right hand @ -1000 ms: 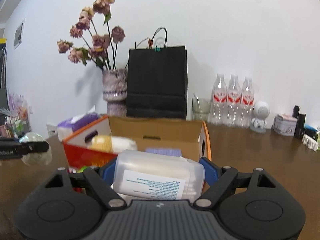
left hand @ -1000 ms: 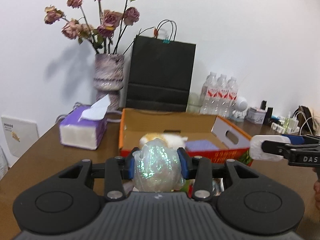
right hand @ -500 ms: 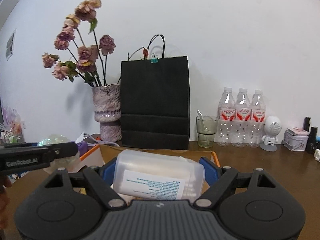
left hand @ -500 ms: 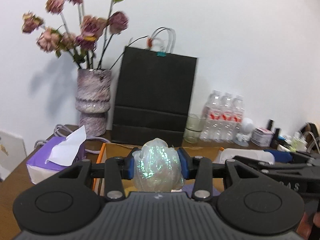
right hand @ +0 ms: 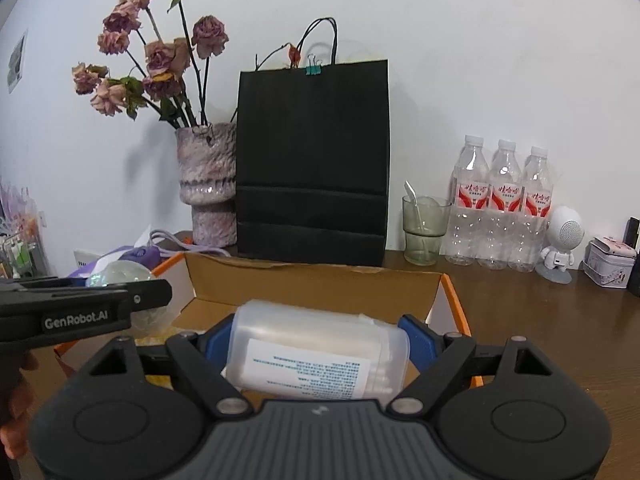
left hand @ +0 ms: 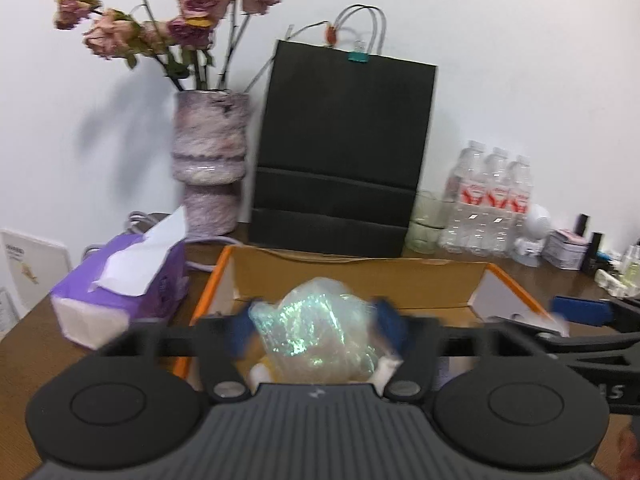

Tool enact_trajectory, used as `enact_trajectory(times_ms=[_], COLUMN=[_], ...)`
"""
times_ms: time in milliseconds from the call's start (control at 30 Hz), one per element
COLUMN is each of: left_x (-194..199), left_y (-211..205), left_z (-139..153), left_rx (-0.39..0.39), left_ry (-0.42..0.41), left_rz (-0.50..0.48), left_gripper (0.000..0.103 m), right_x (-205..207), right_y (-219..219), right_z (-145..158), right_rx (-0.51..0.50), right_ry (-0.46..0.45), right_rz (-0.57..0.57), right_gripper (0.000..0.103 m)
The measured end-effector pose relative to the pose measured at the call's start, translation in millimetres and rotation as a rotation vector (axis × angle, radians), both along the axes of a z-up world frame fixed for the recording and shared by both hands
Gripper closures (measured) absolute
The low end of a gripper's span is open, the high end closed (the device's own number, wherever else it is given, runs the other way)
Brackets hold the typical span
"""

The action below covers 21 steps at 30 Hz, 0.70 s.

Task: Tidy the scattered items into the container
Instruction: 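Carry the plastic bag and clear container into the box and release both, then move both grippers back to the table and grasp the white bottle cap with the left gripper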

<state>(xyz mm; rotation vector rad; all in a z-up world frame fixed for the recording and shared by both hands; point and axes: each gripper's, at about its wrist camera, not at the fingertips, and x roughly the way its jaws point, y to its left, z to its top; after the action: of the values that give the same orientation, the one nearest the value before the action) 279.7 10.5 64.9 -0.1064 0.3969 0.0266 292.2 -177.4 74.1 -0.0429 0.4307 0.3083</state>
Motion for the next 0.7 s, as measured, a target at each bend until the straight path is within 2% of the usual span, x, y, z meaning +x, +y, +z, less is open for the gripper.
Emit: enact_trajectory(times_ms=[33,67,133,267,700], left_x=[-1.2,-2.1,-2.1,-2.6,-4.0], left_y=[-0.6,-1.4,-0.3,2.3,1.4], left_z=[-0.6,-1.2,-2.9,-2.9,-2.9], left_rx=[0.020,0.045,0.049,0.028,0.033], left_ry=[-0.003,-0.004,0.010,0.023,0.026], left_rz=[0.025,0.042,0.038,0.045,0.046], left_gripper=[0.000,0.000,0.000,0.000,0.000], right_x=[0.6,1.7,3.0,0.9,1.4], right_y=[-0.1,0.1,0.0,-2.8,-1.8], right_z=[0.3,0.8,2.9,5.0,4.4], right_rx=[-0.009,-0.025,-0.047,-0.023,-0.044], right_ry=[0.016,0.040,0.080,0.105,0.111], right_rz=[-0.007,-0.022,-0.033,-0.002,-0.005], right_gripper=[0.006,0.000,0.000,0.000,0.000])
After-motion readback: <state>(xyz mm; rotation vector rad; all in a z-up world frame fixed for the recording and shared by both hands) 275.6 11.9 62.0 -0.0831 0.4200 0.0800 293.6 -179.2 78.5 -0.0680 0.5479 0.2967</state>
